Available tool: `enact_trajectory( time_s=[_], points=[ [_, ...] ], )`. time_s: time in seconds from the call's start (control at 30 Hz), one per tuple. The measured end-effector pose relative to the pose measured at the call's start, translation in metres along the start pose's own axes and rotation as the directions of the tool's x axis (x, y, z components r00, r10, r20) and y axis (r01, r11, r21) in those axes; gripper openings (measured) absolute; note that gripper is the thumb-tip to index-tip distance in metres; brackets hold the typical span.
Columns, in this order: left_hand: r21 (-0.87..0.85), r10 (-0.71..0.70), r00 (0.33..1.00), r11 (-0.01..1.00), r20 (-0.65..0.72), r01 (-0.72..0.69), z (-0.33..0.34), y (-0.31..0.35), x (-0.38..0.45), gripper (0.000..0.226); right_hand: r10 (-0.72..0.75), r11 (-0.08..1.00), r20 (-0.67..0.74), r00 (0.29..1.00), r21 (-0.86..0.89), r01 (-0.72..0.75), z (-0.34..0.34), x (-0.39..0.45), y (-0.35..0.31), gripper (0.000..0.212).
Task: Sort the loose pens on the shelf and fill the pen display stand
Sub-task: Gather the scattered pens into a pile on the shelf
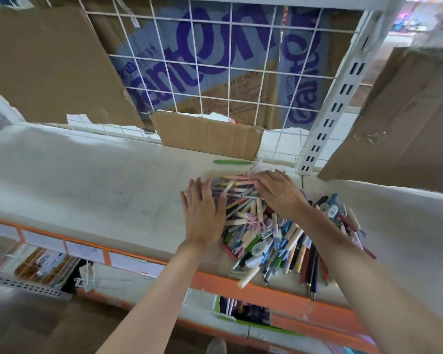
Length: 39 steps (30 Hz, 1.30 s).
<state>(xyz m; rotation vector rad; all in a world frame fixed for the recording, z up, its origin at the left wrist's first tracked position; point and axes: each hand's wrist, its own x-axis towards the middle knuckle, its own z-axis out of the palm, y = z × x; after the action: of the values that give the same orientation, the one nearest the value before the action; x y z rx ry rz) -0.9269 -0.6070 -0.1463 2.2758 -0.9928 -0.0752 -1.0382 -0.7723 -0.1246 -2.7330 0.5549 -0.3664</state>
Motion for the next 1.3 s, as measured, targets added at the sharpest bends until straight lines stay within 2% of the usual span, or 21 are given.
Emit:
enact_trajectory(
  time_s=[0.07,0.1,0.17,0.27,0.37,0.47,0.63,0.77,0.93,1.0,1.13,1.3],
  points=[
    [0.082,0.073,0.994,0.994,-0.083,-0.066,0.000,0.007,0.012,0.040,0.001,1.000,0.004,1.000,-0.003,-0.001,-0.004,-0.006,0.006,0.033],
    [0.110,0.123,0.990,0.987,-0.071,-0.115,-0.001,0.012,0.026,0.039,-0.003,1.000,0.007,1.000,-0.002,0.003,-0.006,-0.008,0.008,0.033],
    [0.128,0.189,0.977,0.971,0.101,-0.201,0.000,0.024,0.060,0.045,-0.015,1.000,0.017,1.000,-0.023,0.015,-0.008,-0.012,0.011,0.032],
    [0.205,0.161,0.912,0.946,0.376,-0.252,0.011,0.041,0.099,0.054,-0.016,0.999,0.001,1.000,-0.044,0.016,-0.011,-0.018,0.013,0.031],
    [0.288,0.111,0.883,0.921,0.456,-0.264,0.024,0.041,0.111,0.062,-0.024,0.999,-0.015,1.000,-0.045,0.023,-0.012,-0.022,0.015,0.032],
    [0.356,0.090,0.897,0.897,0.434,-0.262,0.030,0.032,0.112,0.062,-0.031,0.999,-0.011,0.999,-0.023,0.031,-0.014,-0.026,0.018,0.032],
    [0.339,0.066,0.907,0.914,0.416,-0.222,0.033,0.028,0.118,0.056,-0.007,0.998,-0.008,1.000,0.058,0.008,-0.014,-0.025,0.019,0.030],
    [0.332,0.068,0.941,0.925,0.331,-0.184,0.034,0.032,0.122,0.044,0.022,0.996,0.019,1.000,0.081,-0.023,-0.015,-0.021,0.016,0.029],
    [0.331,0.121,0.958,0.921,0.260,-0.206,0.037,0.033,0.121,0.038,0.074,0.993,0.060,0.995,0.091,-0.079,-0.016,-0.014,0.012,0.032],
    [0.324,0.146,0.951,0.917,0.271,-0.233,0.037,0.031,0.120,0.035,0.092,0.994,0.069,0.993,0.059,-0.097,-0.015,-0.012,0.011,0.032],
    [0.291,0.134,0.928,0.925,0.348,-0.243,0.032,0.029,0.117,0.034,0.102,0.988,0.028,0.994,0.114,-0.104,-0.018,-0.012,0.011,0.035],
    [0.120,0.227,0.859,0.942,0.460,-0.313,0.019,0.021,0.099,0.041,0.060,0.997,0.040,0.997,0.038,-0.061,-0.020,-0.023,0.015,0.033]
  ],
)
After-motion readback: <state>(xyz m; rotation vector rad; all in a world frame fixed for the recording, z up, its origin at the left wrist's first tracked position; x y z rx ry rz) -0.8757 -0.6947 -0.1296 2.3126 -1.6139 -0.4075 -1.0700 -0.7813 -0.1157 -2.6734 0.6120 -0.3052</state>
